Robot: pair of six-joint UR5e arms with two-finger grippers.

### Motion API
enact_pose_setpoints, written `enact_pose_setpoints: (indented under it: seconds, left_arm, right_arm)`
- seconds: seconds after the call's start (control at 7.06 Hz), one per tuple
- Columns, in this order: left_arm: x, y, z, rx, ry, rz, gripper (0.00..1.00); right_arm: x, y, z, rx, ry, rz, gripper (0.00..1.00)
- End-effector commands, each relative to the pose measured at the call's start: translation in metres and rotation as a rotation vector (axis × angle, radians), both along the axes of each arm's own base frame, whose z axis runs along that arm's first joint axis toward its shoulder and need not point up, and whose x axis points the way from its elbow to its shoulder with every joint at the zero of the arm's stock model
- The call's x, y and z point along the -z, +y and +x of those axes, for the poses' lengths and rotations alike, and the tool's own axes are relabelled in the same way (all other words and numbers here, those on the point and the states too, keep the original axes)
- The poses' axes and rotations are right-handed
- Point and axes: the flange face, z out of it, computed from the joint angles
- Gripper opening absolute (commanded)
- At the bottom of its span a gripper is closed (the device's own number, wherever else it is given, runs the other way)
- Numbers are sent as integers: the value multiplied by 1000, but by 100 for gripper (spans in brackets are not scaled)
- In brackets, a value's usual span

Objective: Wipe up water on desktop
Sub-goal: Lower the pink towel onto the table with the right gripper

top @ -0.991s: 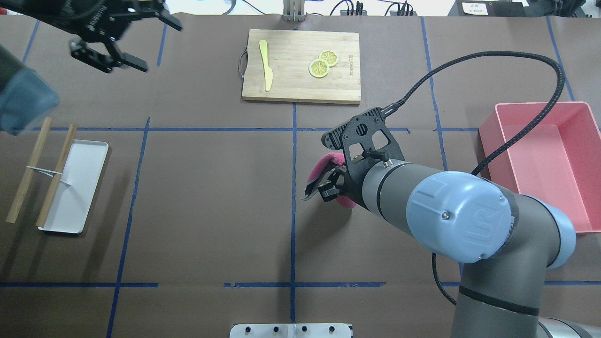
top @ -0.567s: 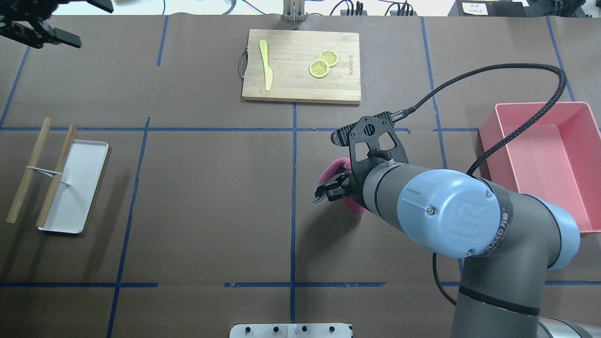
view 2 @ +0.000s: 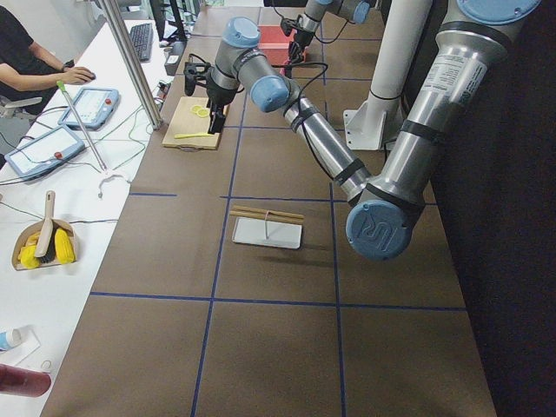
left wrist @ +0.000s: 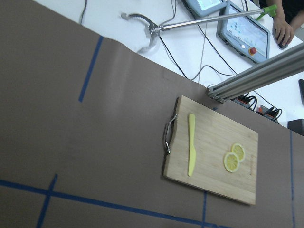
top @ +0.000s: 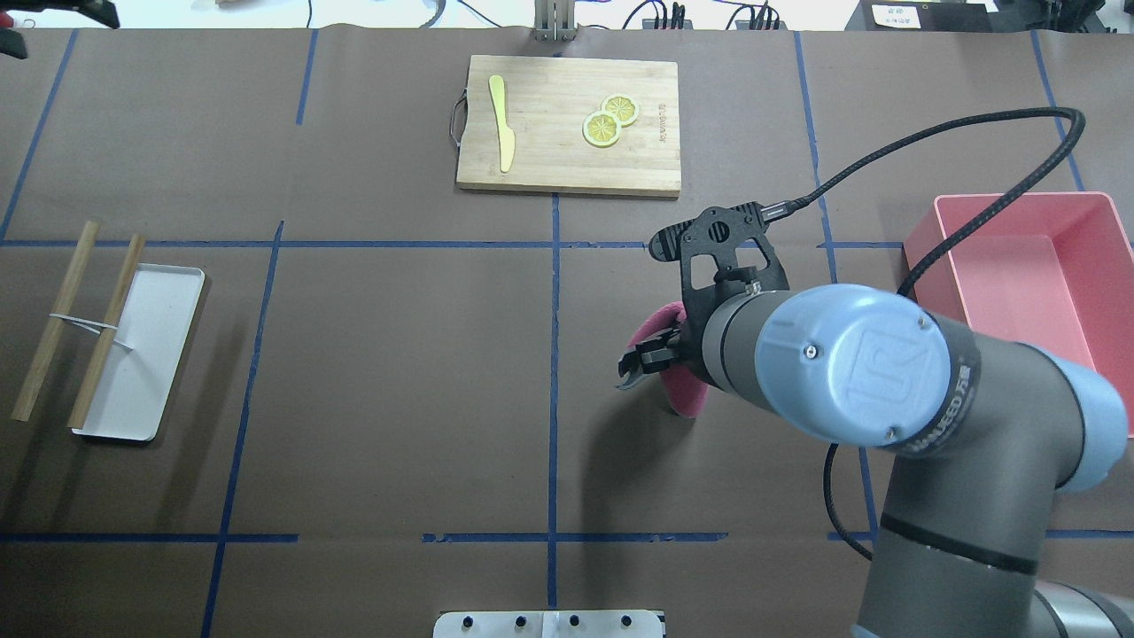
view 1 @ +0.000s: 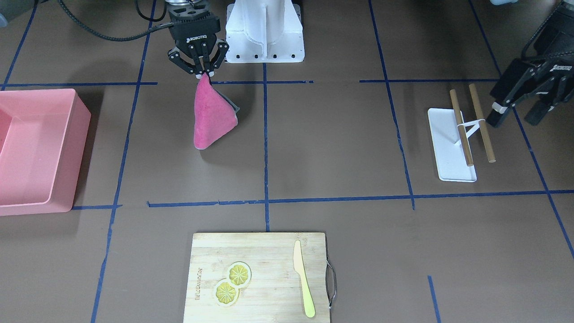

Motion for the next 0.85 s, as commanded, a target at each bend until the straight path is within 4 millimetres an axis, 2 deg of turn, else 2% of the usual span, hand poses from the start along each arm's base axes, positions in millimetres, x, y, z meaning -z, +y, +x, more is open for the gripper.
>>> enact_pose_setpoints:
  seconds: [0.0, 0.14, 0.71]
  left_arm:
    - [-23, 6, -4, -18, -66, -31, 100]
    - [-32, 8, -4, -23, -73, -43, 100]
    - [-56, 15, -6, -31, -80, -77, 100]
  right_arm:
    - [-9, -14, 16, 45, 16, -117, 0]
    - [-8, -19, 24, 73, -9, -166, 0]
    - [-15, 9, 11, 241, -19, -412, 0]
